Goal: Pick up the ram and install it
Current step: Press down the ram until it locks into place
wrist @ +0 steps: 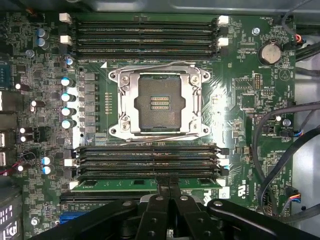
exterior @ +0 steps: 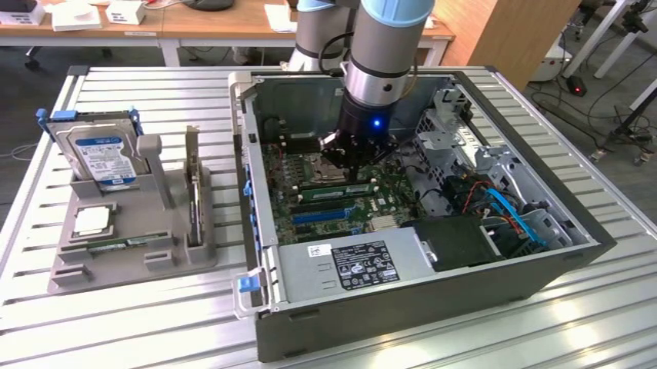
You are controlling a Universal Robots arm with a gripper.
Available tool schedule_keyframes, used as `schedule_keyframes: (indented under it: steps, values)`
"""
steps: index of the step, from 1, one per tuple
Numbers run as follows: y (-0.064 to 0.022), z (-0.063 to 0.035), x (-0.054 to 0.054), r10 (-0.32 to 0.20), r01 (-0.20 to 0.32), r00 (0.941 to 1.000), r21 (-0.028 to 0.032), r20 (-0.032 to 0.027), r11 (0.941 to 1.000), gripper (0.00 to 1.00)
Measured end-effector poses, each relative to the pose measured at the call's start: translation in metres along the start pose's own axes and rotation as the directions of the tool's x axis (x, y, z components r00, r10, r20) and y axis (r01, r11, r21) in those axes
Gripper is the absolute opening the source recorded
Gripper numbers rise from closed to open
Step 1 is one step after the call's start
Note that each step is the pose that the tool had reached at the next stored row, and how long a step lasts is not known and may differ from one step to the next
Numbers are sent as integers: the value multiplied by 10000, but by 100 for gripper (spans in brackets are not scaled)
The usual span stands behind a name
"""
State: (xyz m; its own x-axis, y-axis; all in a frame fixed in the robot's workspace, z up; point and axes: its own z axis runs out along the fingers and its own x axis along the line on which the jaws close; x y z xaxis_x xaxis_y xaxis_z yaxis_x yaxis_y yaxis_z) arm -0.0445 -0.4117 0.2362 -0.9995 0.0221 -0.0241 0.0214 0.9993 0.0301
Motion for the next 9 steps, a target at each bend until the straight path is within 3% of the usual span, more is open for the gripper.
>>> schedule_keyframes:
  steps: [9]
  values:
    - [0,0,14,0,0,10000,1,0,10000,9]
